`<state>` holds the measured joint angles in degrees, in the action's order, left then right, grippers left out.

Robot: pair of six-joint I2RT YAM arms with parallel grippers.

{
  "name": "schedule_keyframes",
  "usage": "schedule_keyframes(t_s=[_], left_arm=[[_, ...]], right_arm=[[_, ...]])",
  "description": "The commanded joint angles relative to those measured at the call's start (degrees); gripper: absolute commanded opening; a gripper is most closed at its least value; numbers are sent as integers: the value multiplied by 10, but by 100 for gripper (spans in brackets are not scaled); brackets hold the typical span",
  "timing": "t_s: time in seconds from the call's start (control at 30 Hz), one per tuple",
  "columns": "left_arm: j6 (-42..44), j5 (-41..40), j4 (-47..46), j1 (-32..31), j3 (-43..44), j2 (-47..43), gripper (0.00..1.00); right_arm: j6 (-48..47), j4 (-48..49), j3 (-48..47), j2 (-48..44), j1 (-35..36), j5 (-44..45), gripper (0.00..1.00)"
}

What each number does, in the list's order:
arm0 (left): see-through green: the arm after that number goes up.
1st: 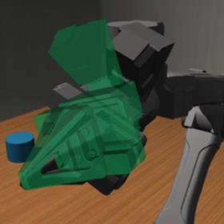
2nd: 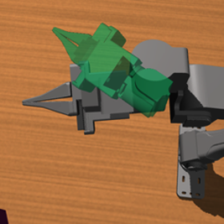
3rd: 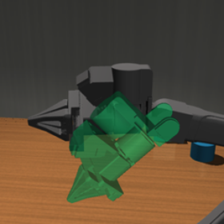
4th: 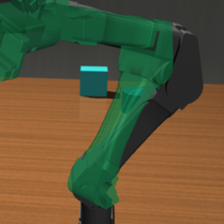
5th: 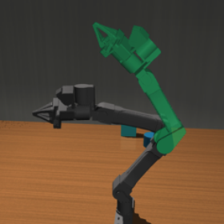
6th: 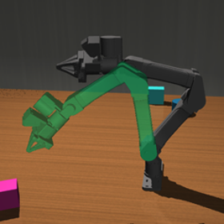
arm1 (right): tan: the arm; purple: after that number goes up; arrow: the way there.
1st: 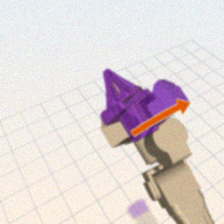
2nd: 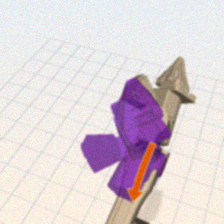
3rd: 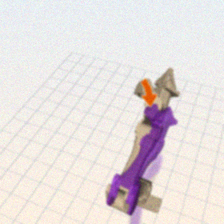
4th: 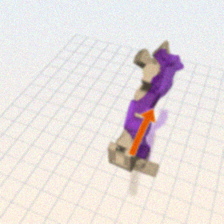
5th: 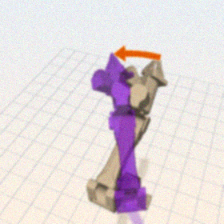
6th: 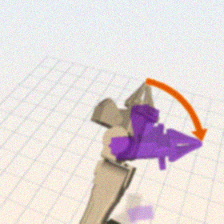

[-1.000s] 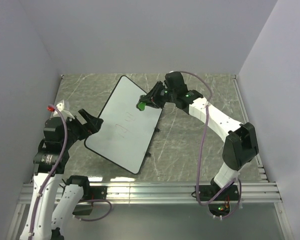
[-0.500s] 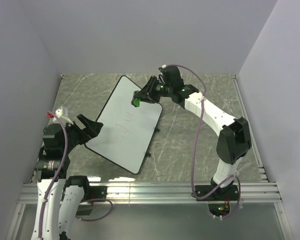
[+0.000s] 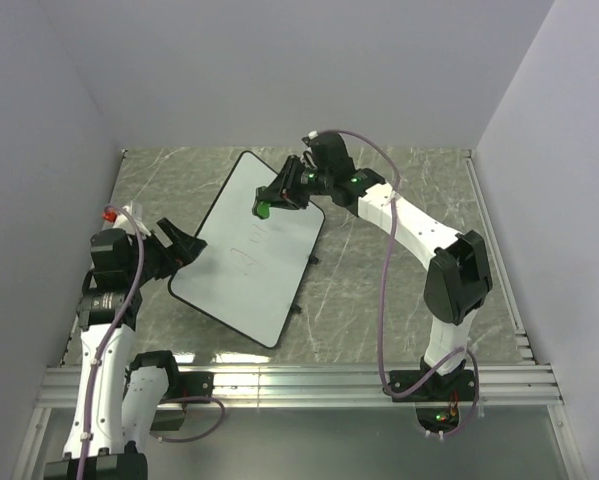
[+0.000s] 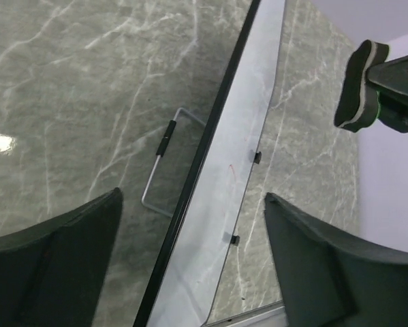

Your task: Erase the whiteboard

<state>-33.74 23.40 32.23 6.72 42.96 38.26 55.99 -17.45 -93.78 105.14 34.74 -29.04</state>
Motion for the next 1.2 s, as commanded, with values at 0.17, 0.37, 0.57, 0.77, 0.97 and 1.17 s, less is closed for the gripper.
schedule_keyframes(t_s=[0.17, 0.37, 0.57, 0.77, 0.97, 1.17], left_arm=[[10, 61, -94, -10, -23, 22, 53], [24, 50, -96, -23, -24, 28, 28], [24, 7, -79, -28, -20, 26, 0], [32, -29, -59, -47, -16, 31, 0], [44, 51, -129, -55, -77, 23, 0], [53, 45, -153, -58, -96, 4, 0]], right_arm=[[-49, -54, -80, 30, 24, 5, 0], [-54, -58, -76, 38, 53, 15, 0], [-84, -85, -93, 61, 110, 31, 0], [-62, -36, -46, 65, 119, 30, 0], [-67, -17, -22, 75, 136, 47, 0], [-76, 22, 82, 65, 149, 70, 0]])
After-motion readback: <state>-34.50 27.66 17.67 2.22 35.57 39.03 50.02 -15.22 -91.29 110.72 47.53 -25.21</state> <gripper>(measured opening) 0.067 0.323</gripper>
